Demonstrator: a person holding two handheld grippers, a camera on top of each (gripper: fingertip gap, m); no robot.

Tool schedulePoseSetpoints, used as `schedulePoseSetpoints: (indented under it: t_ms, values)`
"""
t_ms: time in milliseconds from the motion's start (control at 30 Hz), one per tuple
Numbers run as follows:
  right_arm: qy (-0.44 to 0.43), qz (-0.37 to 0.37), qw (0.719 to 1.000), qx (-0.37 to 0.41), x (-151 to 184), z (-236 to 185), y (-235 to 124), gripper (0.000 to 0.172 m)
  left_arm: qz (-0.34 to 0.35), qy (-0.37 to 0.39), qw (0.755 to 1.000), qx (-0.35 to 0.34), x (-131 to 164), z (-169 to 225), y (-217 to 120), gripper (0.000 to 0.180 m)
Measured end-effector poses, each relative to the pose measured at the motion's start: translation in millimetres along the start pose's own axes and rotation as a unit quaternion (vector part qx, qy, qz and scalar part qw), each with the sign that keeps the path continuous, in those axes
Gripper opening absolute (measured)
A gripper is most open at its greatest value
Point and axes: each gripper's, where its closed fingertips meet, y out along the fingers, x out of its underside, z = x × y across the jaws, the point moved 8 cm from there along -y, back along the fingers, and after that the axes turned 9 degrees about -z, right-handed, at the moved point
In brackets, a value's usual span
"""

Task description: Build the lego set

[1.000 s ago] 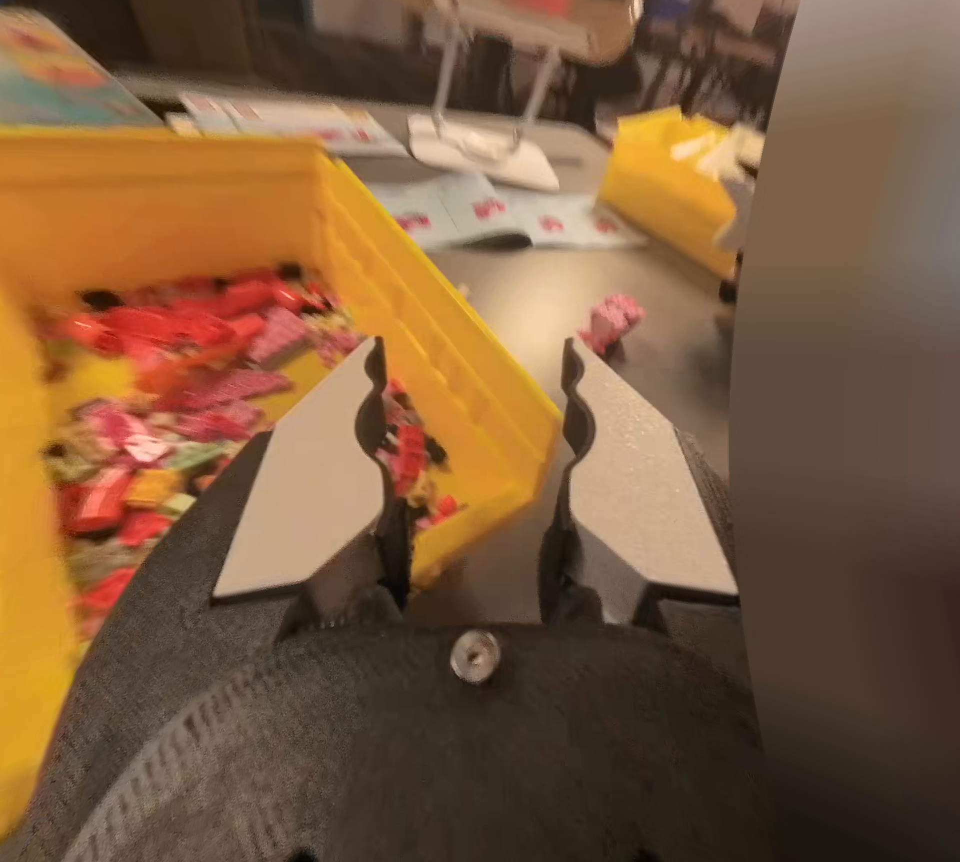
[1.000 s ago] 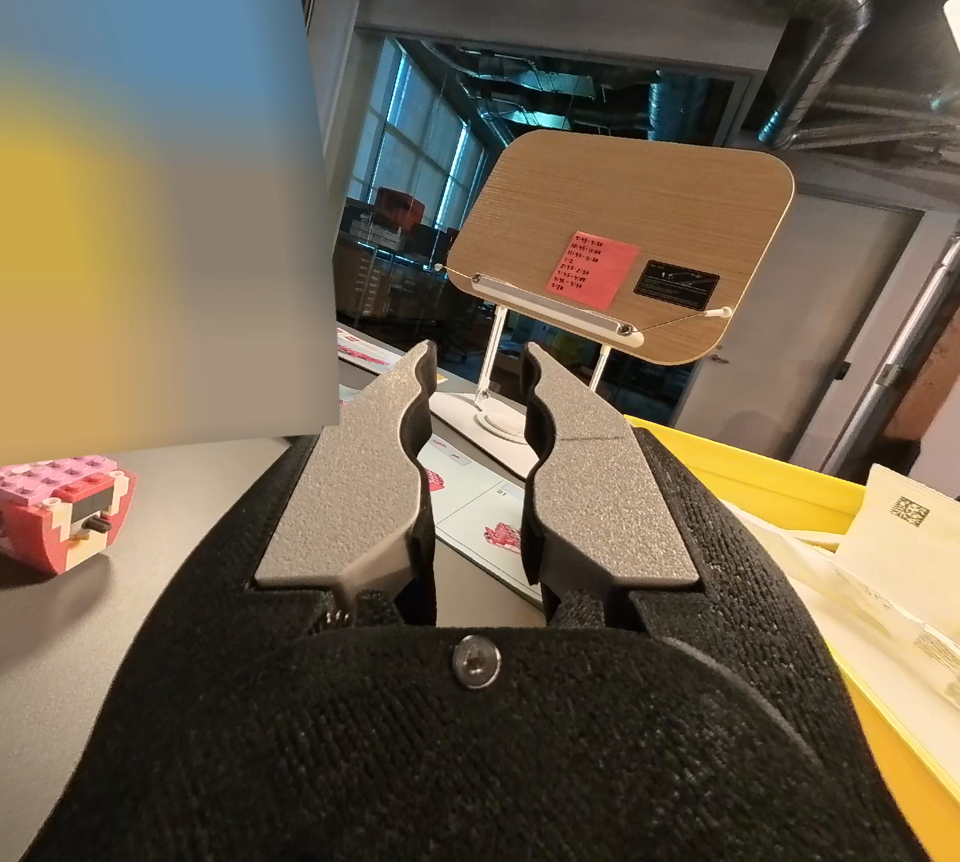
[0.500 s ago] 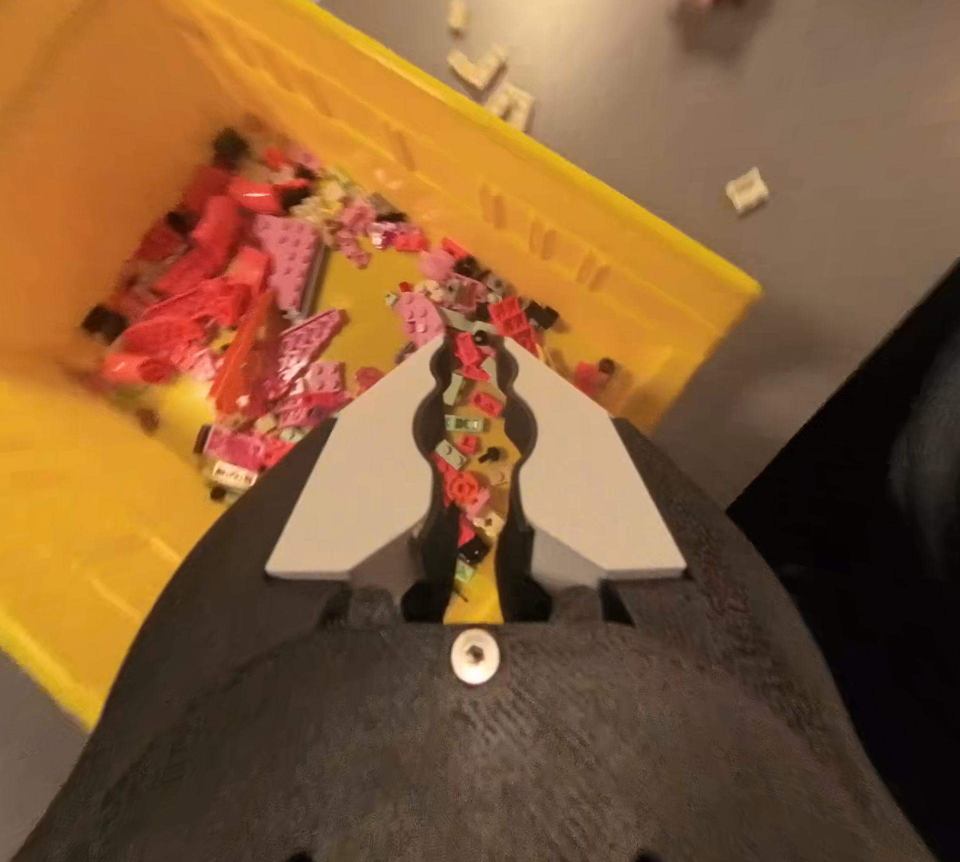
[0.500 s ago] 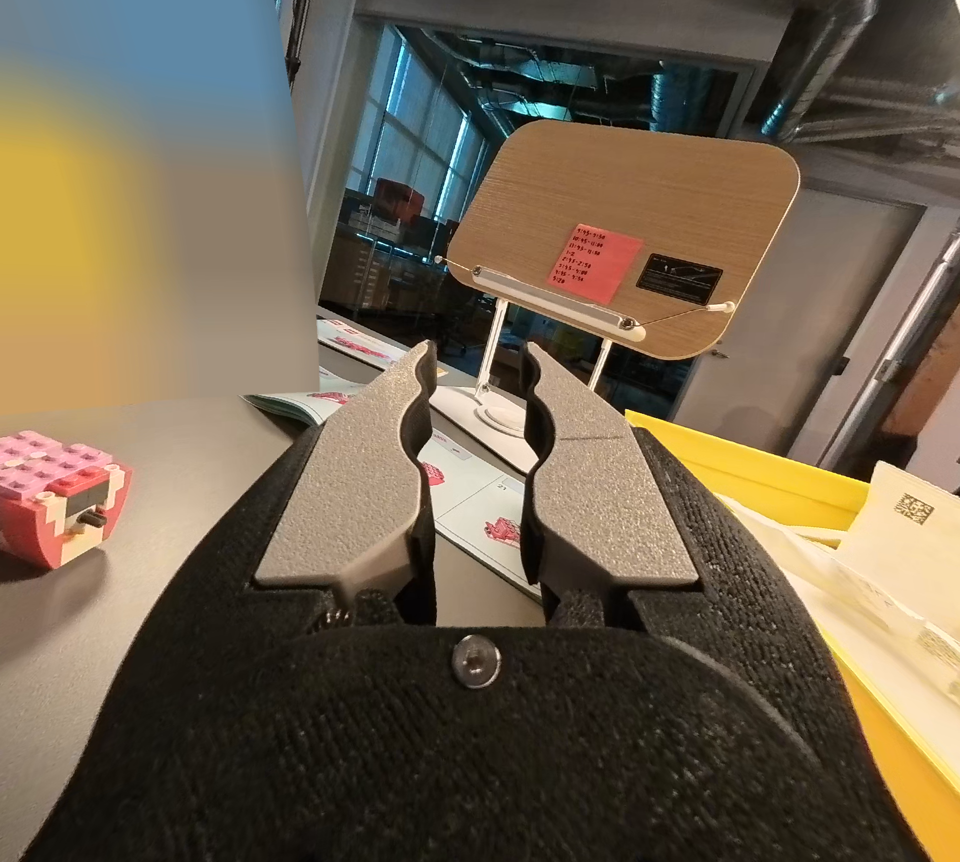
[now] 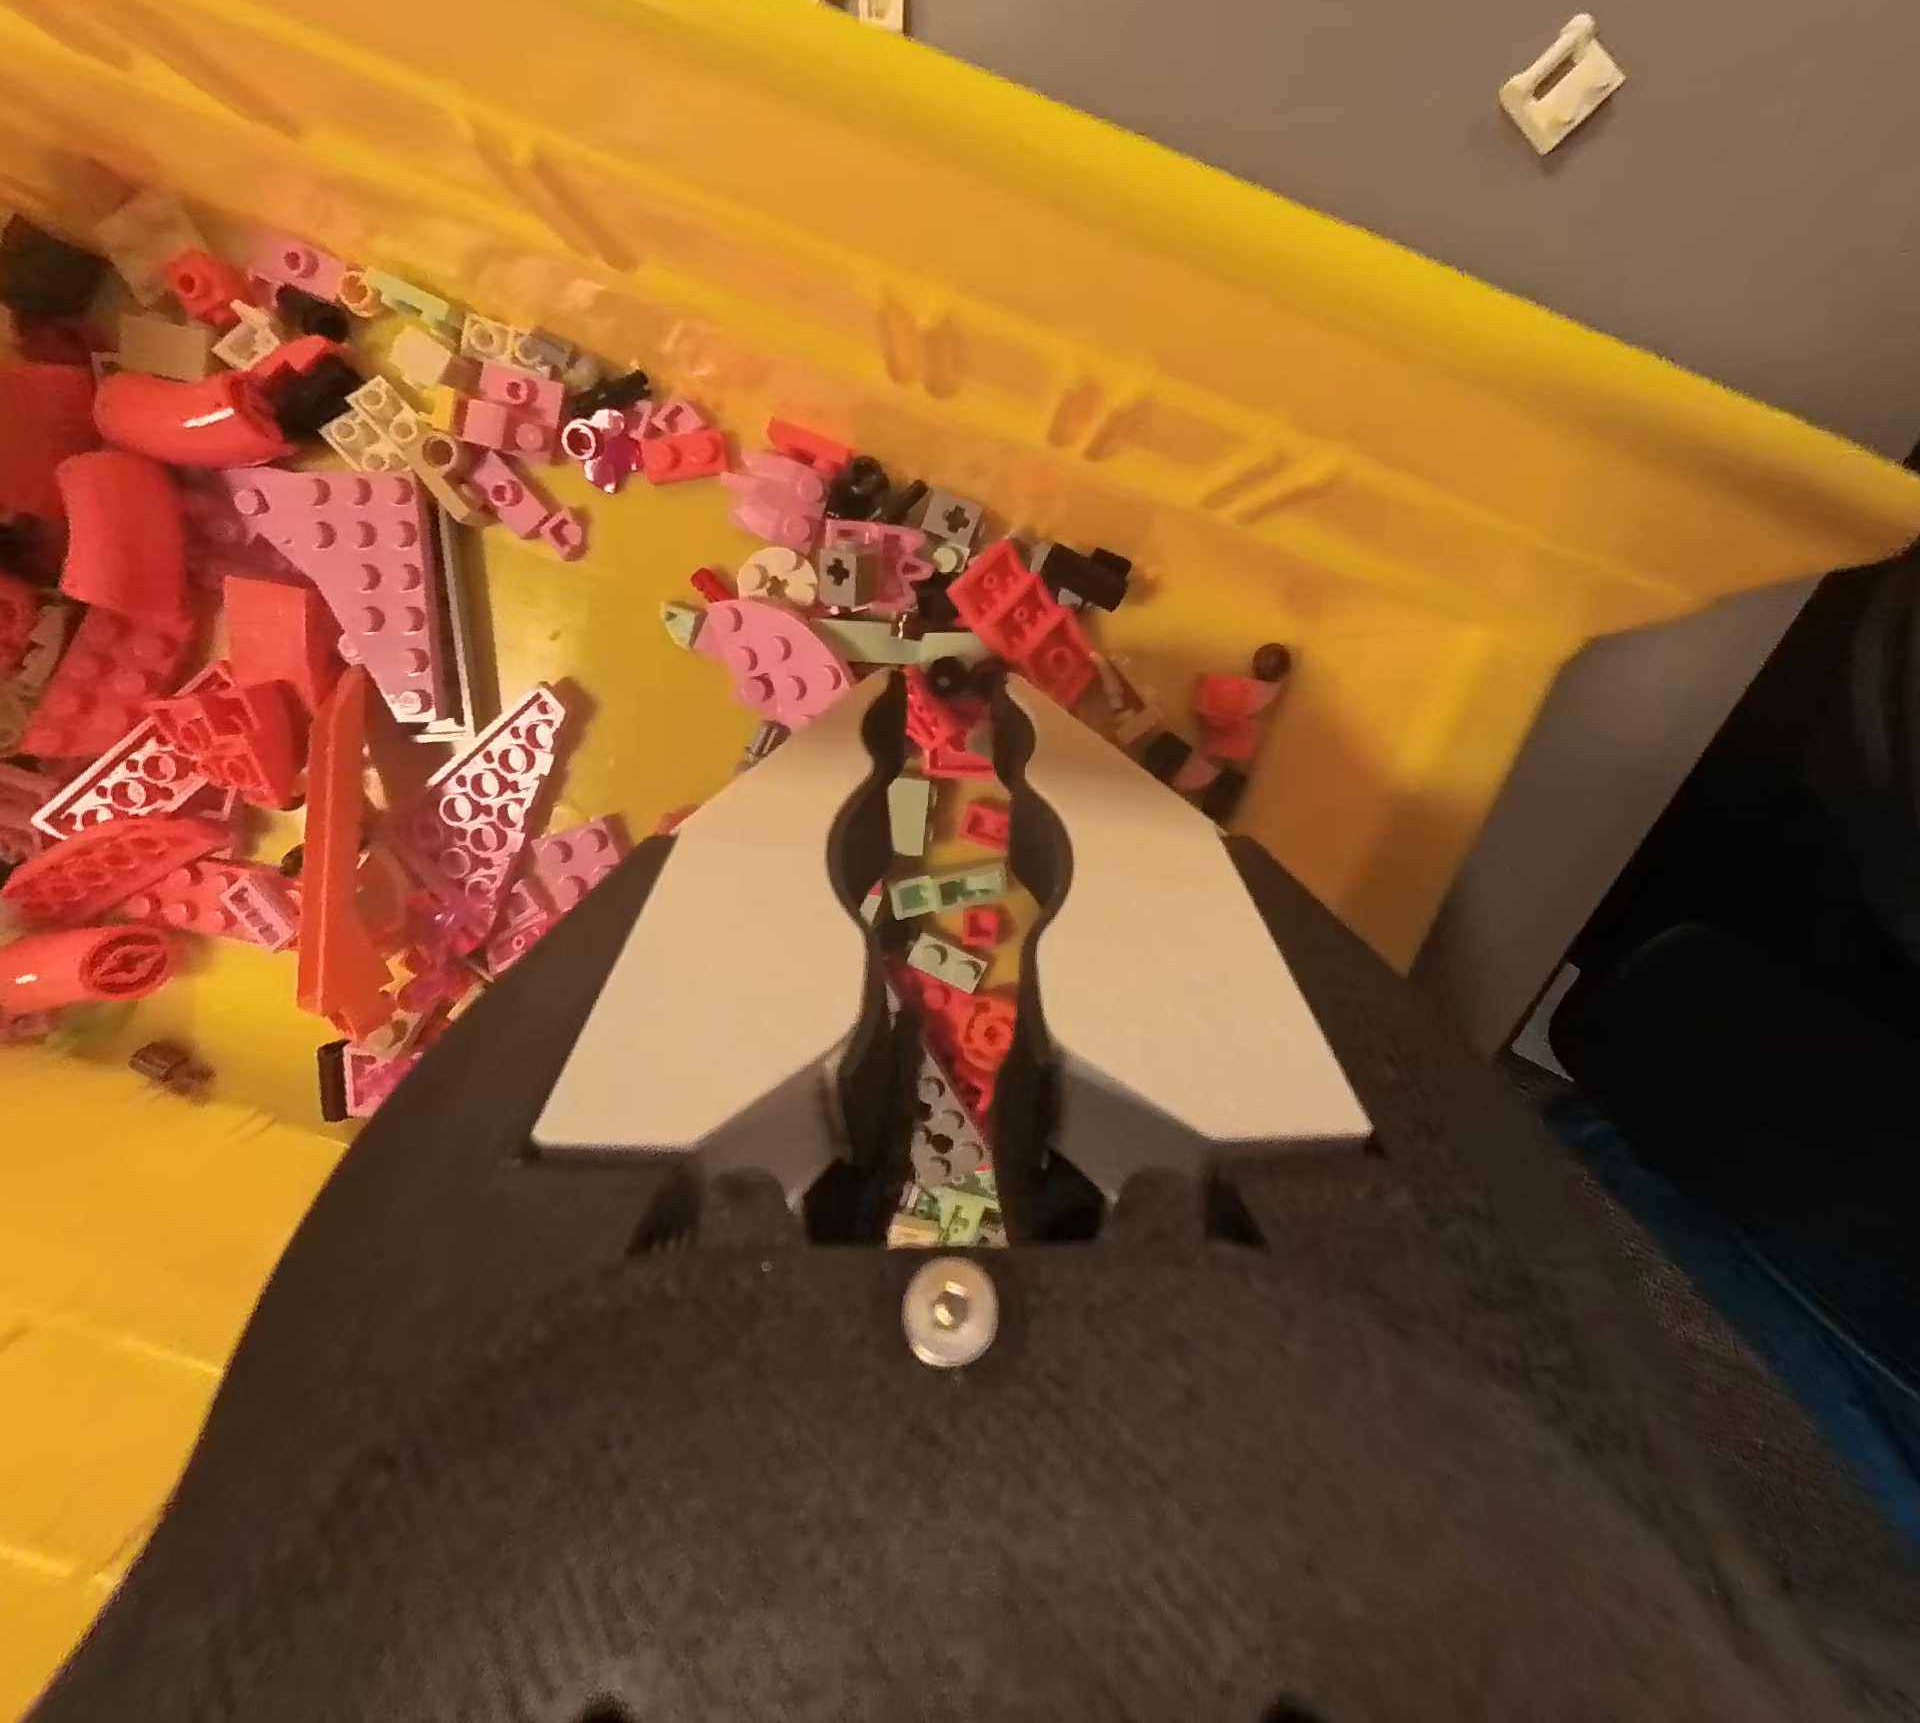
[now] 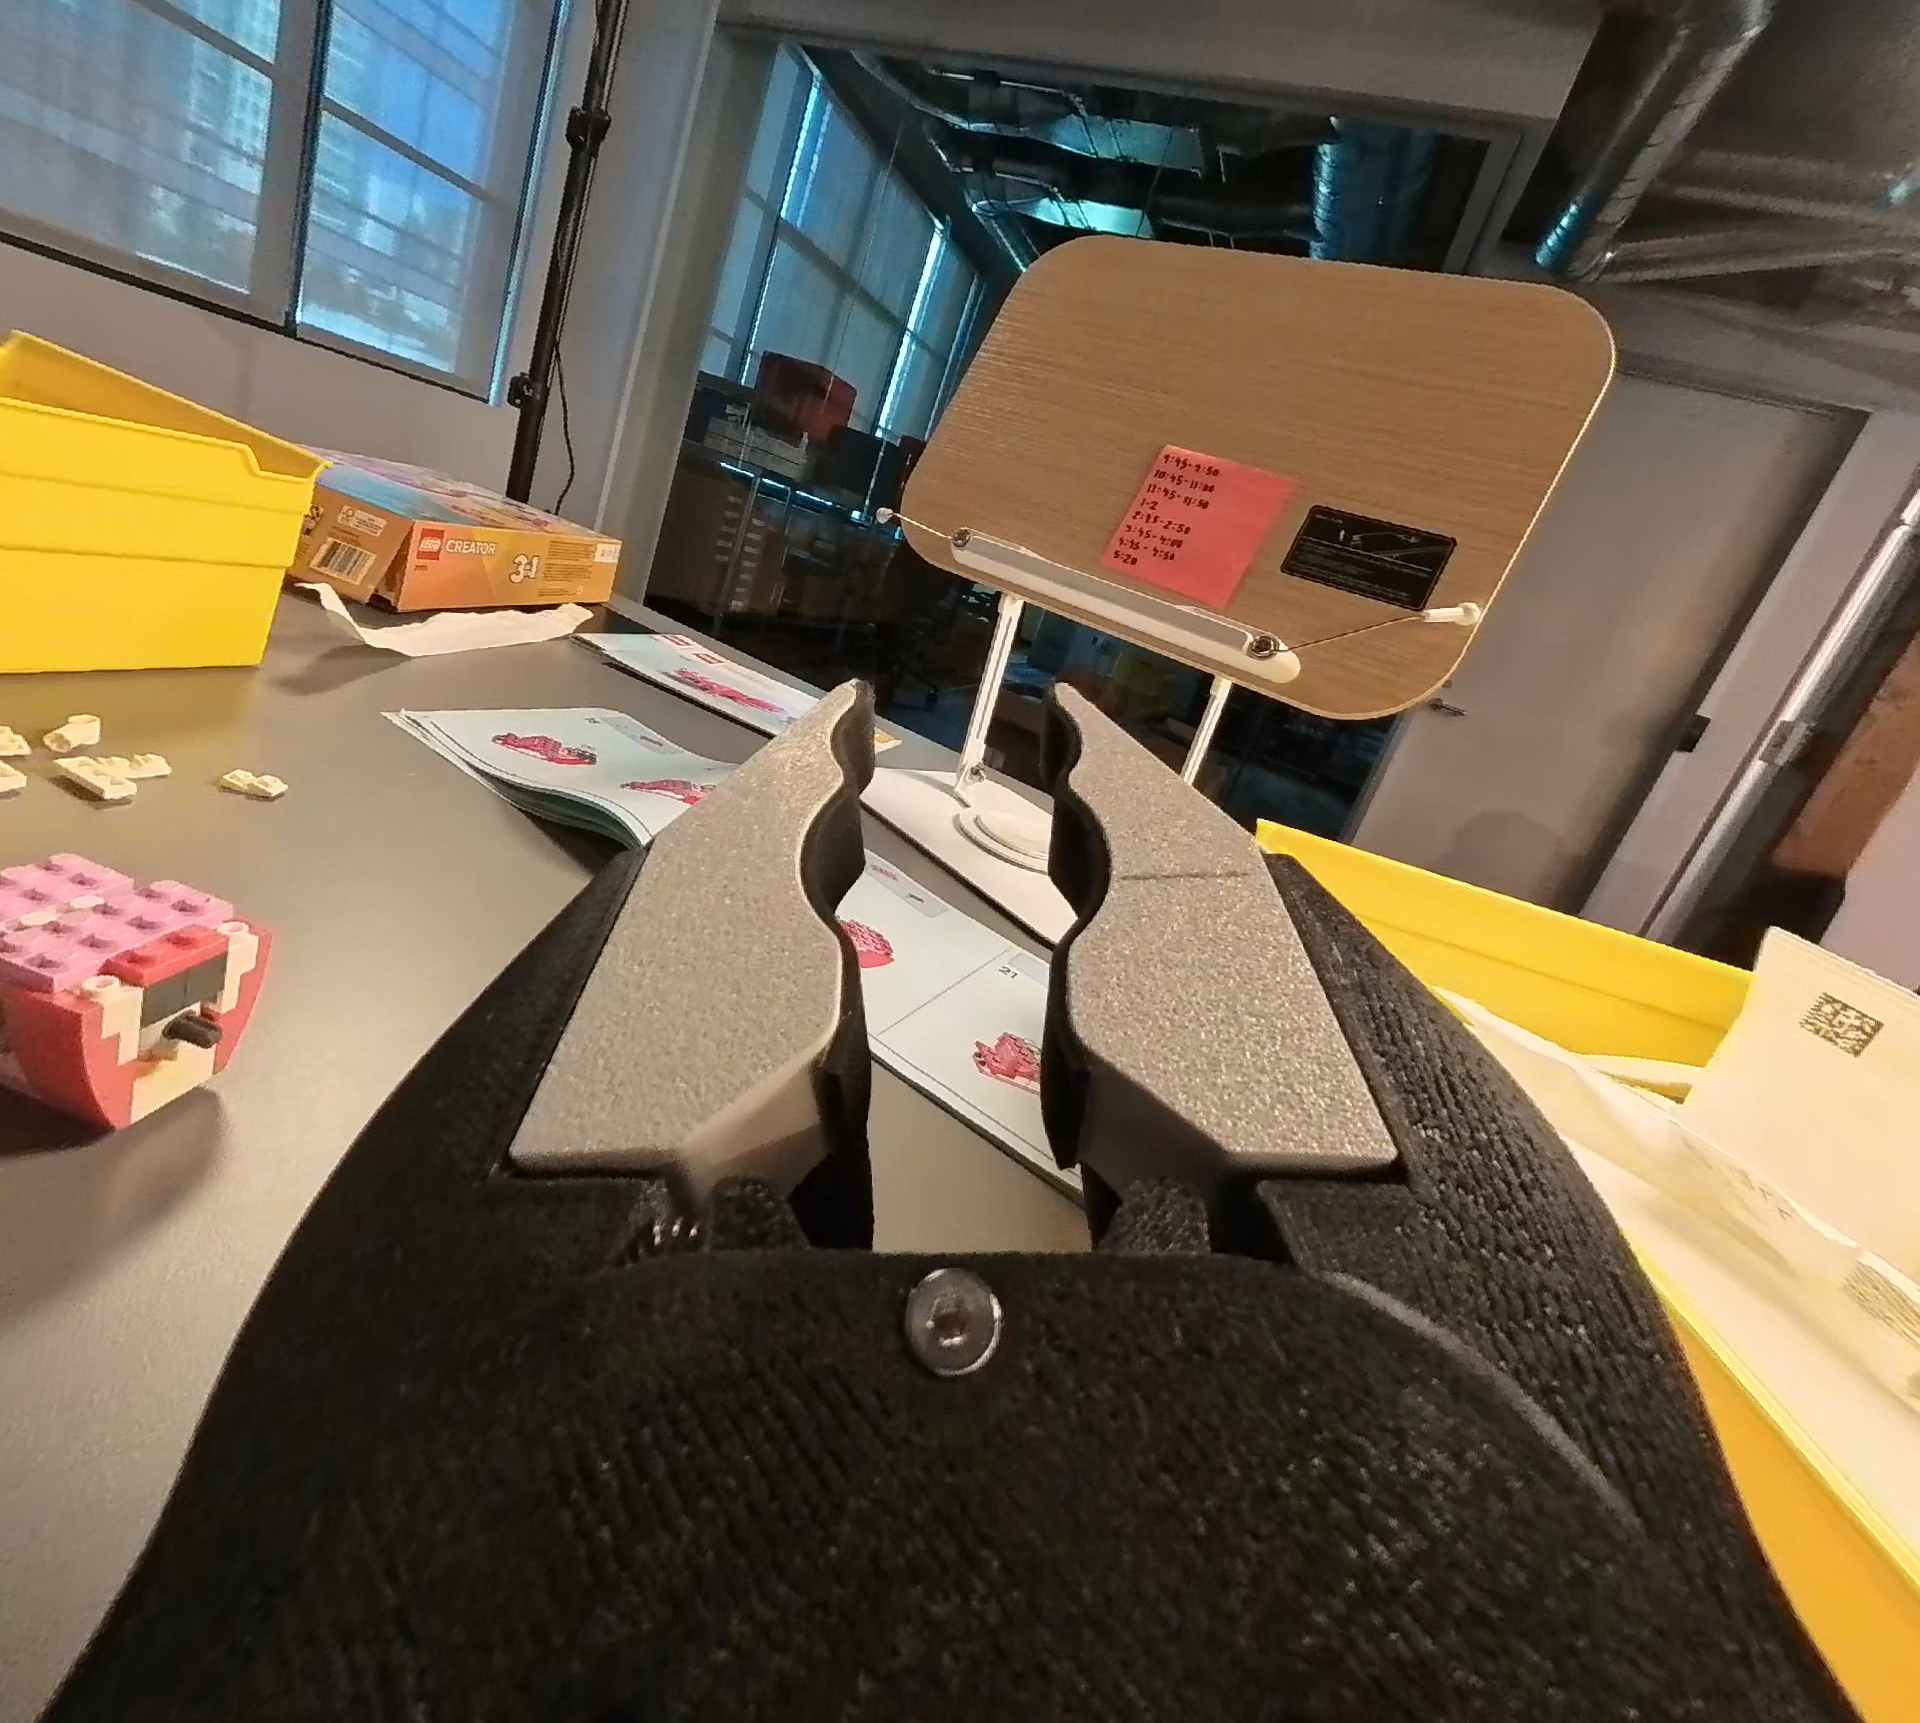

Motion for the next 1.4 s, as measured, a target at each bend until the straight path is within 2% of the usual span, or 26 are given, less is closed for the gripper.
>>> schedulePoseSetpoints:
  t_ms: [633, 700, 867, 1033, 1133, 1300, 1400]
  values:
    - [-0.006, -0.006, 1.0, -0.009, 1, -3, 2, 0.03, 0.011, -0.032, 0.998, 0.051, 1, -6, 4, 0.01]
    - [-0.007, -0.007, 1.0, -0.01, 1, -3, 2, 0.03, 0.019, -0.034, 0.999, 0.033, 1, -9, 2, 0.0]
    - [-0.007, -0.007, 1.0, -0.011, 1, -4, 1, 0.03, 0.051, -0.043, 0.998, 0.012, 5, -13, -8, 0.0]
    - [-0.009, -0.008, 1.0, -0.014, 1, -4, 2, 0.029, 0.037, -0.052, 0.998, 0.026, 8, -12, -11, 0.0]
    - [-0.01, -0.009, 1.0, -0.014, 1, -5, 2, 0.029, 0.014, -0.055, 0.997, 0.046, 9, -9, -7, 0.01]
    - [-0.01, -0.009, 1.0, -0.014, 1, -5, 2, 0.029, -0.012, -0.071, 0.996, 0.059, 16, -4, -13, 0.015]
    - [-0.012, -0.012, 1.0, -0.017, 2, -6, 3, 0.029, -0.05, -0.086, 0.992, 0.077, 25, 1, -17, 0.017]
